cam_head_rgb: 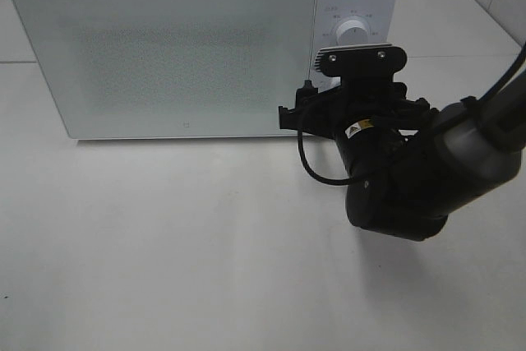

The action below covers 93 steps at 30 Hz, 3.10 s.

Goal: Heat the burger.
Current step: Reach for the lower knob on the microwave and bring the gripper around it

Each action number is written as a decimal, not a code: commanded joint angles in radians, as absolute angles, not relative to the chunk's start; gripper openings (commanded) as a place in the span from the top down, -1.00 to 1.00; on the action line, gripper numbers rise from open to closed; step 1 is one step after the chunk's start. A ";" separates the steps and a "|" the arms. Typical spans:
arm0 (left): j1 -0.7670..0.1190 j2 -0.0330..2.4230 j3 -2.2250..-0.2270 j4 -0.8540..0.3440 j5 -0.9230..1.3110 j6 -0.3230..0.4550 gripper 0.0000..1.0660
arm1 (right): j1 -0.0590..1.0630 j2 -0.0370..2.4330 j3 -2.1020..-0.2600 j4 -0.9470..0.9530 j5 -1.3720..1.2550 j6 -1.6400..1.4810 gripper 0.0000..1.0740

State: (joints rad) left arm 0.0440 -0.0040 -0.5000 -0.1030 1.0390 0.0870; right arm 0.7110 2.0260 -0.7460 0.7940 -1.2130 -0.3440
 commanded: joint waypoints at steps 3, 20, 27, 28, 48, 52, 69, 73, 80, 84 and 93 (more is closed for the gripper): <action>0.049 -0.017 -0.498 -0.105 1.029 0.086 -0.89 | 0.683 2.068 -0.804 0.797 -1.358 -0.359 -0.42; 0.049 -0.017 -0.498 -0.105 1.029 0.086 -0.89 | 0.660 2.102 -0.824 0.807 -1.363 -0.337 -0.40; 0.049 -0.017 -0.498 -0.105 1.029 0.086 -0.89 | 0.667 2.086 -0.829 0.797 -1.365 -0.360 -0.41; 0.049 -0.017 -0.498 -0.105 1.029 0.086 -0.89 | 0.667 2.086 -0.829 0.797 -1.365 -0.360 -0.40; 0.049 -0.017 -0.498 -0.105 1.029 0.086 -0.89 | 0.667 2.086 -0.829 0.810 -1.364 -0.360 1.00; 0.049 -0.017 -0.498 -0.105 1.029 0.086 -0.89 | 0.667 2.086 -0.829 0.808 -1.364 -0.359 0.98; 0.049 -0.017 -0.498 -0.105 1.029 0.086 -0.89 | 0.667 2.086 -0.829 0.782 -1.362 0.015 0.81; 0.049 -0.017 -0.498 -0.105 1.029 0.086 -0.89 | 0.667 2.086 -0.829 0.782 -1.357 0.154 0.81; 0.049 -0.017 -0.498 -0.105 1.029 0.086 -0.89 | 0.667 2.086 -0.829 0.715 -1.358 0.499 0.81; 0.049 -0.017 -0.498 -0.105 1.029 0.086 -0.89 | 0.667 2.086 -0.829 0.710 -1.360 0.598 0.81; 0.049 -0.017 -0.498 -0.105 1.029 0.086 -0.89 | 0.667 2.086 -0.828 0.724 -1.363 0.950 0.81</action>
State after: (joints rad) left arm 0.0440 -0.0040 -0.5000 -0.1030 1.0390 0.0870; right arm 0.6640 2.1020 -0.8130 0.7940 -1.2180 0.9030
